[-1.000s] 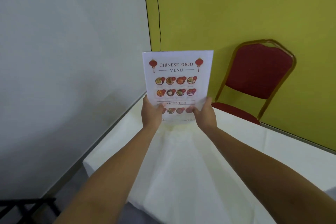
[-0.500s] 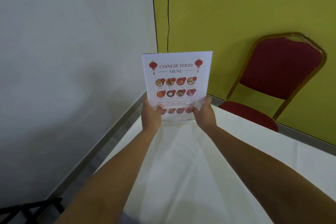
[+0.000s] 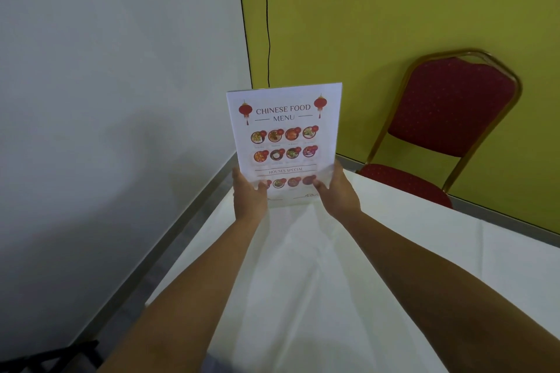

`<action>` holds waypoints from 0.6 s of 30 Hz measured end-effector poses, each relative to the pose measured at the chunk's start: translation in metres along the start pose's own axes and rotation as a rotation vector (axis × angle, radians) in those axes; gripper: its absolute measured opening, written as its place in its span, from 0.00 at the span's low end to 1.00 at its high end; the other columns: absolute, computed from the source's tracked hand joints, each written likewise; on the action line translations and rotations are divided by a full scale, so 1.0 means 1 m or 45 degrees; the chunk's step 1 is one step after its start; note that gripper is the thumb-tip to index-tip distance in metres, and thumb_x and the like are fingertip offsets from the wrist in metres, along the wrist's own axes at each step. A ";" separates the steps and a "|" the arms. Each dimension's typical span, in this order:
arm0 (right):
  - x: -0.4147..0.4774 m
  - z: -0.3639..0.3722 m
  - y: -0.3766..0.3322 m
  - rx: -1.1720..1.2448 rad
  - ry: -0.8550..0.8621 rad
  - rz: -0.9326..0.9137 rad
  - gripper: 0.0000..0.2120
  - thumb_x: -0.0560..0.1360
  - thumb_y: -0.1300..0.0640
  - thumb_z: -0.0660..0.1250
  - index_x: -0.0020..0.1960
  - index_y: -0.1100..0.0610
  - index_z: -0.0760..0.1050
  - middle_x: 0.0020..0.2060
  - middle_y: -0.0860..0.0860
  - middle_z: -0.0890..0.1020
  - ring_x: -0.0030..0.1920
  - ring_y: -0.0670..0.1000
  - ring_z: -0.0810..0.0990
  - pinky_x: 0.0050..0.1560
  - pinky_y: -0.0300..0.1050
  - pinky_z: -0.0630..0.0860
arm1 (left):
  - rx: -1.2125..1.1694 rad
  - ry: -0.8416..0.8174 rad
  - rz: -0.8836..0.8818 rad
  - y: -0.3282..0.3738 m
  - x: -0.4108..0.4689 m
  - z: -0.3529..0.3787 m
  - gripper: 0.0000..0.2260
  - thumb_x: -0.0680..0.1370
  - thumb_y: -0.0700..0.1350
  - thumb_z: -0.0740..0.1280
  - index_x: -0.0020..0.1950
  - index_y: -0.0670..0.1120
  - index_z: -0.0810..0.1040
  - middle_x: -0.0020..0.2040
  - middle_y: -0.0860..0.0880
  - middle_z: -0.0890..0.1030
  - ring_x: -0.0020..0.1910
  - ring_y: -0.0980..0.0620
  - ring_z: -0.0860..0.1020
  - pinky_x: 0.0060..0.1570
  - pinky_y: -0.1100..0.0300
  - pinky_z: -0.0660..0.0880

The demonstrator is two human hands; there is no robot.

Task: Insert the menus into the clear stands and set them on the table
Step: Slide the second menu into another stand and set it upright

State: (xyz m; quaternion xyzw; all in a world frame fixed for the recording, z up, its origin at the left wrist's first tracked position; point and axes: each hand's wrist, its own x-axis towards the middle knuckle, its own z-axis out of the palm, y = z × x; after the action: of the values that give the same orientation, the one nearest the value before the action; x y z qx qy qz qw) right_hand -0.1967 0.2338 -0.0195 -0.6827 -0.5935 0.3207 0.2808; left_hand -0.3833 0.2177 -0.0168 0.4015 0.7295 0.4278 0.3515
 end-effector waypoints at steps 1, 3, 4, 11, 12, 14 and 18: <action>-0.006 -0.003 0.002 -0.081 -0.015 -0.008 0.33 0.78 0.47 0.64 0.77 0.54 0.53 0.72 0.52 0.70 0.66 0.57 0.74 0.55 0.54 0.75 | 0.034 -0.003 -0.033 -0.001 -0.003 0.000 0.33 0.78 0.46 0.69 0.77 0.49 0.55 0.70 0.45 0.71 0.68 0.42 0.74 0.62 0.39 0.75; -0.021 -0.010 0.008 -0.260 -0.065 0.002 0.35 0.80 0.45 0.61 0.79 0.55 0.48 0.78 0.52 0.56 0.73 0.57 0.65 0.64 0.58 0.70 | 0.164 0.026 -0.066 -0.005 -0.012 0.001 0.35 0.78 0.48 0.68 0.79 0.45 0.52 0.74 0.42 0.65 0.73 0.40 0.68 0.70 0.38 0.65; -0.029 -0.013 0.012 -0.335 -0.097 0.012 0.35 0.80 0.44 0.59 0.79 0.54 0.46 0.79 0.51 0.51 0.75 0.57 0.60 0.68 0.59 0.67 | 0.240 0.050 -0.071 -0.008 -0.019 0.002 0.36 0.79 0.49 0.67 0.80 0.43 0.50 0.76 0.41 0.63 0.75 0.40 0.65 0.73 0.38 0.60; -0.116 -0.055 0.060 -0.549 -0.154 0.055 0.33 0.82 0.44 0.52 0.80 0.55 0.43 0.79 0.51 0.44 0.78 0.56 0.47 0.75 0.54 0.51 | 0.603 -0.164 0.053 -0.012 -0.108 0.036 0.35 0.82 0.50 0.60 0.80 0.39 0.45 0.80 0.40 0.48 0.80 0.42 0.50 0.76 0.44 0.50; -0.131 -0.062 0.068 -0.566 -0.147 0.067 0.33 0.82 0.44 0.51 0.80 0.56 0.43 0.79 0.51 0.44 0.78 0.56 0.47 0.75 0.54 0.51 | 0.656 -0.221 0.081 -0.011 -0.123 0.042 0.34 0.82 0.50 0.59 0.80 0.39 0.45 0.80 0.39 0.48 0.80 0.42 0.49 0.76 0.44 0.50; -0.161 -0.077 0.082 -0.580 -0.130 0.107 0.32 0.82 0.44 0.50 0.80 0.57 0.44 0.79 0.52 0.45 0.78 0.57 0.47 0.75 0.54 0.50 | 0.737 -0.329 0.135 -0.008 -0.154 0.053 0.33 0.83 0.51 0.57 0.80 0.39 0.45 0.80 0.40 0.47 0.80 0.43 0.49 0.76 0.45 0.50; -0.222 -0.106 0.109 -0.577 -0.062 0.199 0.32 0.82 0.43 0.50 0.80 0.57 0.44 0.79 0.53 0.45 0.78 0.57 0.46 0.76 0.54 0.48 | 0.851 -0.493 0.249 -0.007 -0.219 0.072 0.31 0.83 0.51 0.54 0.80 0.40 0.44 0.81 0.41 0.45 0.80 0.45 0.47 0.76 0.46 0.48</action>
State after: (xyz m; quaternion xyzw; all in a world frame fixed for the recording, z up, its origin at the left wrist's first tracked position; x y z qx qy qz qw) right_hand -0.0665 -0.0018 -0.0118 -0.7643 -0.6022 0.2163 0.0804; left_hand -0.2289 0.0459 -0.0137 0.6345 0.7071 0.1145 0.2902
